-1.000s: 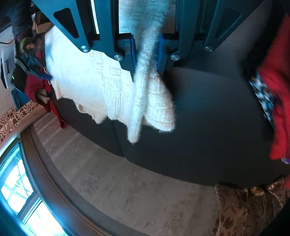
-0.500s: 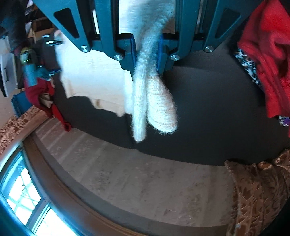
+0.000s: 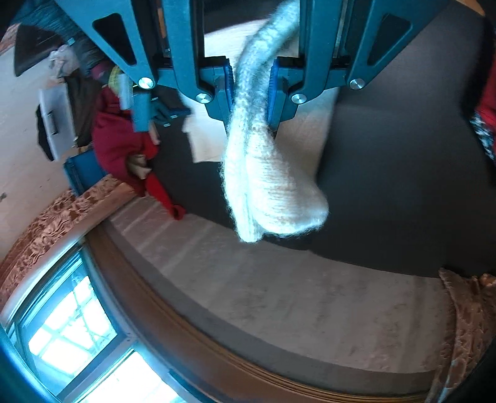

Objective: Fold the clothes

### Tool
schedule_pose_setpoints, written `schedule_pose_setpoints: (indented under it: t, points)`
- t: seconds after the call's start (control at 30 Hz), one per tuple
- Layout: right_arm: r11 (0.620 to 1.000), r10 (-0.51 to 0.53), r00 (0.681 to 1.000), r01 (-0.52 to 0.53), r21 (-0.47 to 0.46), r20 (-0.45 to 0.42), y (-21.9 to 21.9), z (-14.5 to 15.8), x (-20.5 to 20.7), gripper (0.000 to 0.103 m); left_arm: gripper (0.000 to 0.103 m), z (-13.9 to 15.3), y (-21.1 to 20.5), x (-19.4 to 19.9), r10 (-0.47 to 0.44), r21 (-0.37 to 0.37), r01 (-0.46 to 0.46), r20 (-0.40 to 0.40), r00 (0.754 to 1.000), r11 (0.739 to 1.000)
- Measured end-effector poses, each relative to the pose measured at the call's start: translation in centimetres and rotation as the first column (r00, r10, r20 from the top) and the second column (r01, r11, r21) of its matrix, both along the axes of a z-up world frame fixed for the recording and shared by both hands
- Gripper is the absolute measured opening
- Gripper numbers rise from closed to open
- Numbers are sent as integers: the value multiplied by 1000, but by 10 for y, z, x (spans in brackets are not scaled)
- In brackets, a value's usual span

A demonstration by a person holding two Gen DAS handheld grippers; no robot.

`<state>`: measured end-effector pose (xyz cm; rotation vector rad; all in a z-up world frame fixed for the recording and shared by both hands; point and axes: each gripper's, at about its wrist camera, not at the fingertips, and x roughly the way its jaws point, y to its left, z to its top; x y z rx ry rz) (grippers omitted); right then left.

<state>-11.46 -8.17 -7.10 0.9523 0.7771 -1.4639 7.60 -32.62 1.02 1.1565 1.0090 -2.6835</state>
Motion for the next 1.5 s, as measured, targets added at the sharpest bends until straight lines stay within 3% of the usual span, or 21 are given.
schedule_pose_setpoints:
  t: [0.23,0.4,0.5,0.73,0.97,1.07,1.2,1.37,1.5]
  points:
    - [996,-38,999,39,-76,9,16,-3,-3,103,15,5,57,-46,-66,50,67,-14,998,996]
    - [990,-61,998,62,-125,17,27,-5,-5,103,15,-2,94,-77,-98,130,102,-33,995,986]
    - [986,-75,997,78,-150,20,33,-6,-6,103,15,-19,114,-99,-110,157,111,-14,994,981]
    - [972,-107,994,108,-208,19,48,-9,-7,103,15,-91,154,-143,-128,176,103,137,982,979]
    - [968,-120,993,115,-225,-9,60,-9,-7,103,17,-114,158,-145,-124,233,89,140,982,968]
    - [967,-122,991,109,-231,-45,67,-5,-4,103,23,-109,152,-139,-119,295,77,128,985,952]
    - [969,-120,991,102,-226,-65,84,8,-1,103,23,-91,150,-131,-140,395,89,102,985,914]
    - [973,-135,989,121,-196,-62,123,21,0,103,23,-50,158,-122,-218,377,192,28,975,906]
    - [978,-153,987,145,-149,-43,154,32,7,103,24,-19,136,-102,-200,310,206,-51,979,928]
